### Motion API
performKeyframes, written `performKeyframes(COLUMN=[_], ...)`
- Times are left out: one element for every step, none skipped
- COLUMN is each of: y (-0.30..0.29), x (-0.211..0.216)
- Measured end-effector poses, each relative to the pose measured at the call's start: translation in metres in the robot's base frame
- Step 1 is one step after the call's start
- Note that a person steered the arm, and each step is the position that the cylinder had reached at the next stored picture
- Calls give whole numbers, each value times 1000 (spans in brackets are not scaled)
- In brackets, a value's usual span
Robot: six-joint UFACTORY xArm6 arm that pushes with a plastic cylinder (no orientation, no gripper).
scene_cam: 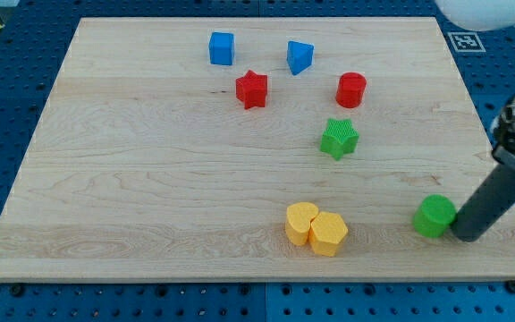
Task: Move the green circle below the red star
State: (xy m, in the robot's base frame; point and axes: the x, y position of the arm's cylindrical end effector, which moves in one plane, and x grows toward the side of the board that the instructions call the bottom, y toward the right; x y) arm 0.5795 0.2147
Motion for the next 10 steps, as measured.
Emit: performKeyframes(y=[-14, -25, -44, -57, -71, -95, -124, -155, -190, -215], x=[-3, -7, -12, -24, -39, -46, -54, -60, -66, -77])
